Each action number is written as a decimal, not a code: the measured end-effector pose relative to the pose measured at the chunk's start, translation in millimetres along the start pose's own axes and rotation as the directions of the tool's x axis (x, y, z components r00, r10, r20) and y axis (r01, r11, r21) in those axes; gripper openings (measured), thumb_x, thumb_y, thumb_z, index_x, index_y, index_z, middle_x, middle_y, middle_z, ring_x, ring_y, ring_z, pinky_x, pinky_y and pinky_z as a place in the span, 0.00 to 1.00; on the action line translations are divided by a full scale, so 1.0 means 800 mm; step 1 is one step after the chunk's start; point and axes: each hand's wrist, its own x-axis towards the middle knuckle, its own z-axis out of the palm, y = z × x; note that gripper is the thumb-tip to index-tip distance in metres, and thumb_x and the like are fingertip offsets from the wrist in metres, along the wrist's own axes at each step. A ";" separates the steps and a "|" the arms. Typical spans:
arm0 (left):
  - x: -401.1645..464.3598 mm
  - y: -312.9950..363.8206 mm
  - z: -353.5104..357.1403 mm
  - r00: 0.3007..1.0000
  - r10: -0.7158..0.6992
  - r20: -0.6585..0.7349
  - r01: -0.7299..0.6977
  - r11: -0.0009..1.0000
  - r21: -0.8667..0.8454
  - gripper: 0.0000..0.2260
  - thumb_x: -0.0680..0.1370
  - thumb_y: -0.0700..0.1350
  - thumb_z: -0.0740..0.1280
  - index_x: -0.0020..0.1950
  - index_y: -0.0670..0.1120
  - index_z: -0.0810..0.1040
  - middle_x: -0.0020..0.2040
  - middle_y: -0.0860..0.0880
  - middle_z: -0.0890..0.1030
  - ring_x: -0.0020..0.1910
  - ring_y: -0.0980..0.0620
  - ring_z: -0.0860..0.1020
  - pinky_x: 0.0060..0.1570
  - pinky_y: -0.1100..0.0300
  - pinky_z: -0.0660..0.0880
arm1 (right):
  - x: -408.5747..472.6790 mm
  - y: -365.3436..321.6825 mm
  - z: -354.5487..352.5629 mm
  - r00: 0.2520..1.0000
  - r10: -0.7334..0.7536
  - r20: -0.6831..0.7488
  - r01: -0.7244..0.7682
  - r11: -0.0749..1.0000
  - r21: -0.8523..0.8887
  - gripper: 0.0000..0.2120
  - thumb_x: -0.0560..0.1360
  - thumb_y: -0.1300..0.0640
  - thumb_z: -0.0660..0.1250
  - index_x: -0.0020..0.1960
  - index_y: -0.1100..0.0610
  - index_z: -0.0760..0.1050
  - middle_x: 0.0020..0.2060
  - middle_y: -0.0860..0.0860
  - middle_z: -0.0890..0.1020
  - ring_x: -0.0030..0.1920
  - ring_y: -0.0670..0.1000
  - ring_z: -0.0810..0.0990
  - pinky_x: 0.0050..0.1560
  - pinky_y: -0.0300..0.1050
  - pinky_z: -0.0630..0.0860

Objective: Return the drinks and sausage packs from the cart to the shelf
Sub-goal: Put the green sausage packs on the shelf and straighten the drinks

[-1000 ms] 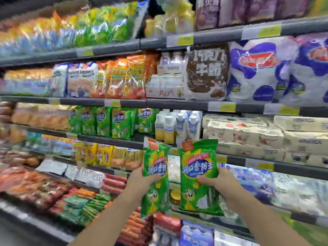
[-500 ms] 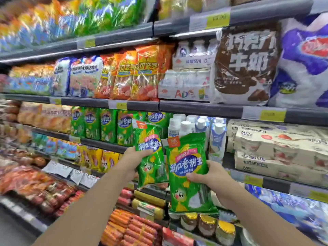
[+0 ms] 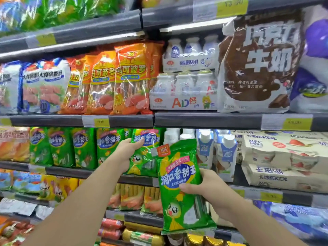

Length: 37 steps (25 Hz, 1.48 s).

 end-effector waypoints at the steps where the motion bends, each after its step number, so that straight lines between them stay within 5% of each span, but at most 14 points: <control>1: 0.009 0.000 0.000 1.000 0.024 0.020 -0.024 1.000 -0.004 0.39 0.76 0.50 0.72 0.80 0.45 0.55 0.79 0.43 0.60 0.77 0.42 0.60 0.74 0.42 0.56 | 0.006 0.000 0.008 1.000 0.003 -0.022 -0.003 1.000 0.017 0.19 0.68 0.60 0.79 0.57 0.60 0.79 0.48 0.53 0.88 0.51 0.53 0.87 0.59 0.54 0.80; 4: 0.033 -0.007 -0.005 0.987 0.147 0.060 -0.149 0.989 0.020 0.36 0.78 0.49 0.70 0.80 0.42 0.56 0.79 0.43 0.60 0.76 0.43 0.62 0.71 0.45 0.61 | 0.023 -0.005 0.038 0.997 0.002 -0.082 0.000 1.000 0.027 0.19 0.68 0.60 0.79 0.58 0.59 0.80 0.49 0.52 0.88 0.52 0.52 0.86 0.61 0.53 0.78; 8: 0.043 -0.020 -0.017 0.921 0.387 0.038 -0.372 0.850 0.372 0.33 0.78 0.47 0.69 0.77 0.36 0.59 0.76 0.38 0.65 0.76 0.42 0.63 0.74 0.49 0.61 | 0.044 -0.009 0.076 0.982 -0.009 -0.186 0.018 0.999 0.045 0.18 0.68 0.61 0.78 0.57 0.58 0.80 0.49 0.51 0.88 0.52 0.52 0.86 0.61 0.52 0.78; 10: 0.031 -0.028 -0.015 0.826 0.554 0.102 -0.436 0.515 0.738 0.35 0.76 0.48 0.71 0.75 0.33 0.60 0.72 0.37 0.68 0.74 0.39 0.64 0.74 0.52 0.58 | 0.051 -0.011 0.085 0.972 -0.021 -0.233 0.032 0.999 0.041 0.17 0.68 0.61 0.78 0.56 0.58 0.81 0.49 0.51 0.88 0.53 0.52 0.86 0.62 0.53 0.77; 12: 0.026 -0.047 -0.018 0.678 0.679 0.281 -0.473 0.110 0.874 0.42 0.71 0.51 0.76 0.75 0.34 0.59 0.71 0.36 0.66 0.74 0.38 0.62 0.76 0.50 0.55 | 0.057 -0.014 0.092 0.961 -0.035 -0.275 0.044 0.999 0.024 0.17 0.68 0.61 0.78 0.56 0.58 0.81 0.48 0.51 0.88 0.52 0.52 0.86 0.62 0.53 0.78; 13: 0.026 -0.053 -0.021 0.652 0.687 0.321 -0.484 0.052 0.873 0.44 0.68 0.50 0.78 0.76 0.36 0.60 0.72 0.36 0.65 0.74 0.37 0.62 0.76 0.48 0.57 | 0.060 -0.015 0.095 0.955 -0.038 -0.294 0.046 0.999 0.022 0.18 0.68 0.61 0.79 0.56 0.59 0.80 0.48 0.51 0.88 0.51 0.52 0.86 0.61 0.54 0.78; 15: 0.027 -0.060 -0.024 0.666 0.671 0.324 -0.461 0.029 0.887 0.42 0.67 0.49 0.78 0.75 0.41 0.62 0.71 0.37 0.65 0.70 0.38 0.65 0.72 0.48 0.64 | 0.065 -0.019 0.100 0.945 -0.043 -0.325 0.052 0.998 0.020 0.19 0.67 0.61 0.79 0.56 0.58 0.79 0.48 0.51 0.88 0.50 0.52 0.87 0.61 0.55 0.78; 18: 0.024 -0.059 -0.021 0.661 0.694 0.286 -0.462 0.076 0.883 0.23 0.69 0.40 0.74 0.61 0.41 0.71 0.58 0.42 0.72 0.53 0.43 0.74 0.51 0.54 0.74 | 0.077 -0.025 0.104 0.931 -0.060 -0.361 0.076 0.997 0.029 0.24 0.66 0.62 0.80 0.59 0.58 0.77 0.49 0.52 0.88 0.50 0.53 0.87 0.59 0.57 0.80; 22: 0.023 -0.050 -0.041 0.802 0.564 0.198 -0.500 0.451 0.740 0.03 0.78 0.40 0.65 0.51 0.44 0.73 0.49 0.48 0.77 0.45 0.45 0.78 0.43 0.54 0.75 | 0.098 -0.039 0.124 0.905 -0.081 -0.417 0.117 0.991 0.063 0.24 0.67 0.64 0.79 0.59 0.57 0.73 0.50 0.52 0.86 0.49 0.52 0.87 0.53 0.51 0.82; 24: 0.020 -0.051 -0.064 0.821 0.549 0.159 -0.503 0.563 0.656 0.08 0.82 0.48 0.60 0.47 0.47 0.73 0.41 0.49 0.80 0.41 0.47 0.79 0.43 0.48 0.78 | 0.115 -0.045 0.137 0.896 -0.096 -0.434 0.131 0.990 0.051 0.25 0.67 0.63 0.80 0.59 0.57 0.72 0.52 0.53 0.85 0.51 0.53 0.85 0.57 0.53 0.80; 28: 0.002 -0.057 -0.092 0.803 0.527 0.278 -0.540 0.446 0.714 0.24 0.77 0.65 0.59 0.62 0.48 0.72 0.46 0.50 0.81 0.45 0.49 0.80 0.44 0.52 0.77 | 0.157 -0.059 0.163 0.863 -0.102 -0.495 0.093 0.995 -0.043 0.25 0.67 0.57 0.80 0.58 0.53 0.71 0.51 0.51 0.84 0.54 0.54 0.82 0.61 0.57 0.77; 32: -0.006 -0.070 -0.089 0.810 0.515 0.281 -0.433 0.202 0.878 0.45 0.70 0.69 0.67 0.77 0.49 0.53 0.62 0.52 0.80 0.53 0.50 0.83 0.42 0.60 0.76 | 0.171 -0.074 0.173 0.851 -0.185 -0.491 0.074 0.969 -0.235 0.25 0.71 0.56 0.77 0.61 0.56 0.67 0.54 0.50 0.78 0.57 0.53 0.77 0.58 0.47 0.72; 37: -0.005 -0.072 -0.081 0.804 0.533 0.263 -0.403 0.163 0.901 0.42 0.70 0.67 0.69 0.73 0.47 0.56 0.59 0.51 0.81 0.52 0.47 0.84 0.42 0.58 0.78 | 0.169 -0.084 0.174 0.878 -0.222 -0.425 -0.117 0.760 -0.639 0.32 0.72 0.47 0.74 0.68 0.59 0.63 0.59 0.55 0.79 0.61 0.58 0.78 0.56 0.50 0.75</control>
